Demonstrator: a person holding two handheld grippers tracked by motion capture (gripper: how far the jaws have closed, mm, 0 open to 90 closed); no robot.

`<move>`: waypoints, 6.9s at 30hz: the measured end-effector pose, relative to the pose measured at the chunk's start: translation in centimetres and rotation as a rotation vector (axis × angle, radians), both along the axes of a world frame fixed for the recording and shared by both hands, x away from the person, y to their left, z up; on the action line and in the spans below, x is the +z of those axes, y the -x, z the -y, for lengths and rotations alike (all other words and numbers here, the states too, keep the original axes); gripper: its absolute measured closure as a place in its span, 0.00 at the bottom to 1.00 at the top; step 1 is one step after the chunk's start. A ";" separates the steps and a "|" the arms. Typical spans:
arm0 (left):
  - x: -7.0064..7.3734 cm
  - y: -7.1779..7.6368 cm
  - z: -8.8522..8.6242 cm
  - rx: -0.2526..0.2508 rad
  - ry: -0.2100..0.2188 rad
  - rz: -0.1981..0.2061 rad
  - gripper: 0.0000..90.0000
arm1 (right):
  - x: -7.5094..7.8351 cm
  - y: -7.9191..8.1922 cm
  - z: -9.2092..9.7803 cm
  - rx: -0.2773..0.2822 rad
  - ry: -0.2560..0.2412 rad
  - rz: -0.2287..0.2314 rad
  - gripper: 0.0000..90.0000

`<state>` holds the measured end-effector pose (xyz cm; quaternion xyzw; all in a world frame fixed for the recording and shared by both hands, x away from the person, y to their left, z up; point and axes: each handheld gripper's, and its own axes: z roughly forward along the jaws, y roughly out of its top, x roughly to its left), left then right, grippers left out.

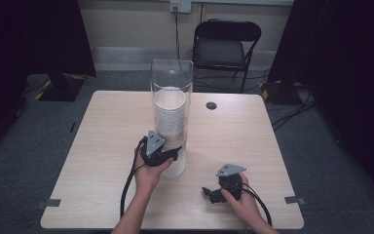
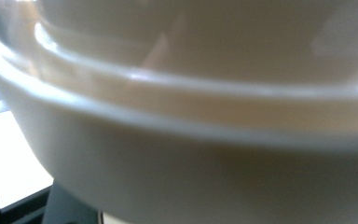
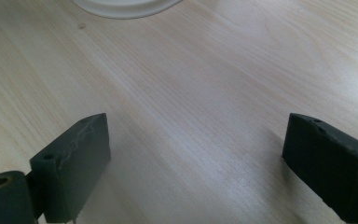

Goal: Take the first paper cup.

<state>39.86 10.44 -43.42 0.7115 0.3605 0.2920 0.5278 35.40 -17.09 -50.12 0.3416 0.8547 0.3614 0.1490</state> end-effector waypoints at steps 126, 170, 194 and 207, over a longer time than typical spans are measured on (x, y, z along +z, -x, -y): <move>-3.0 1.8 -0.1 0.062 -0.036 -0.039 0.40 | 0.0 -0.3 0.0 0.012 0.002 -0.002 0.05; -2.1 1.5 -0.1 0.061 -0.091 -0.130 0.40 | 0.0 -0.3 0.0 0.015 0.001 -0.001 0.05; -5.3 4.5 -3.2 -0.018 -0.224 -0.325 0.39 | 0.0 -0.3 0.1 -0.013 0.012 -0.008 0.01; -6.5 5.1 -7.7 0.045 -0.198 -0.349 0.39 | -0.1 -0.4 0.1 -0.011 0.014 -0.008 0.01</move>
